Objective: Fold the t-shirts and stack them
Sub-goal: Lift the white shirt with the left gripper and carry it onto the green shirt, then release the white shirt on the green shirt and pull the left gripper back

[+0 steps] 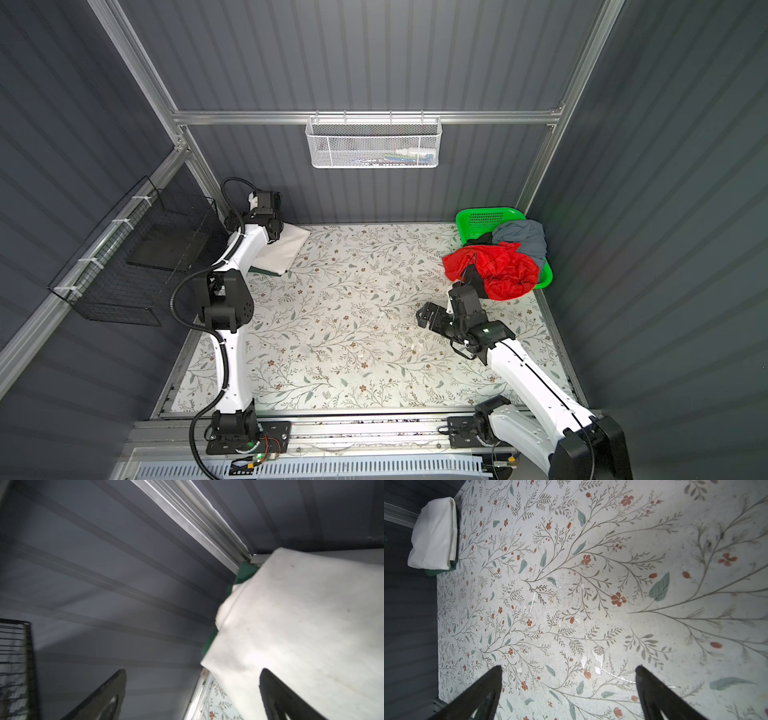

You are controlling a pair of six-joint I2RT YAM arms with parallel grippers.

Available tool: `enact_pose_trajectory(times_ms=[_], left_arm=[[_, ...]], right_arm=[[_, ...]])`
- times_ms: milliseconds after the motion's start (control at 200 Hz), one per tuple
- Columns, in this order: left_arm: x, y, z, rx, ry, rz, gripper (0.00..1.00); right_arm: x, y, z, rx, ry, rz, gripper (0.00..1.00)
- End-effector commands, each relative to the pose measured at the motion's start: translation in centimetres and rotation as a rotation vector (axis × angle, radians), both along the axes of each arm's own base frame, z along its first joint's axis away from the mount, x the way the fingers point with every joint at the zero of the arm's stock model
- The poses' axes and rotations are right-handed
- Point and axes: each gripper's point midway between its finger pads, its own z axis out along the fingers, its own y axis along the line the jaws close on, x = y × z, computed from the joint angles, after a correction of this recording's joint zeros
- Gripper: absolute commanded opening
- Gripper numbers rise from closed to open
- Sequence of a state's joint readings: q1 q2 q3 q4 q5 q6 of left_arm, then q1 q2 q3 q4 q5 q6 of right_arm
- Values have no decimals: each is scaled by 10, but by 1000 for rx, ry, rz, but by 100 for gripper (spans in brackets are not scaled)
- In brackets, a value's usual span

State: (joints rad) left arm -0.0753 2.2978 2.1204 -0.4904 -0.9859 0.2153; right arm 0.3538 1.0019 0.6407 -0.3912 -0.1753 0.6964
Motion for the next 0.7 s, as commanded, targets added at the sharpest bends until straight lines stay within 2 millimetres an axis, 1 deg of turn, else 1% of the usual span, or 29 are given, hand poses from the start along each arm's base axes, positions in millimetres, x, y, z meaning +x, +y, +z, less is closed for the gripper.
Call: enact_pose_trajectory(times_ms=[0,40,95,150,155,175,185,200,210,215,240,285,365,370,390,450,560,595,620,695], left_arm=[[-10,-15,30,-103,-124,-19,100],[-13,-24,36,-145,-166,-40,100],[-20,-37,36,-201,-214,-75,100],[-32,-54,44,-241,-279,-116,100],[-32,-55,48,-244,-291,-120,100],[-37,-60,47,-250,-305,-132,100],[-39,-63,50,-253,-319,-138,100],[-43,-68,48,-256,-324,-147,100],[-46,-71,52,-260,-335,-153,100],[-47,-73,50,-261,-335,-156,100],[-53,-81,53,-271,-353,-175,100],[-64,-96,49,-290,-363,-209,100],[-79,-115,46,-339,-385,-242,100],[-82,-115,39,-341,-371,-242,100],[-87,-118,31,-358,-360,-248,100],[-97,-128,22,-425,-368,-285,100],[-116,-139,14,-501,-381,-374,100],[-120,-143,13,-503,-384,-417,100],[-124,-144,13,-498,-387,-444,100],[-132,-154,6,-485,-380,-553,100]], right_arm=[[5,-3,3,-13,-8,-15,99],[8,-4,6,-21,-18,-18,99],[10,-8,10,-51,-26,-27,99],[13,-17,17,-96,-44,-58,99],[14,-18,17,-100,-47,-60,99],[15,-20,21,-112,-61,-62,99],[16,-21,23,-116,-70,-65,99],[16,-23,25,-125,-77,-69,99],[17,-24,27,-131,-85,-74,99],[18,-25,28,-134,-89,-76,99],[19,-28,32,-144,-105,-87,99],[23,-32,41,-162,-144,-98,99],[27,-40,52,-197,-196,-122,99],[28,-41,53,-200,-198,-127,99],[29,-43,55,-210,-209,-136,99],[32,-50,62,-236,-239,-166,99],[36,-63,71,-280,-299,-217,99],[36,-70,72,-307,-309,-243,99],[40,-75,80,-314,-349,-274,99],[41,-93,87,-364,-404,-362,99]])
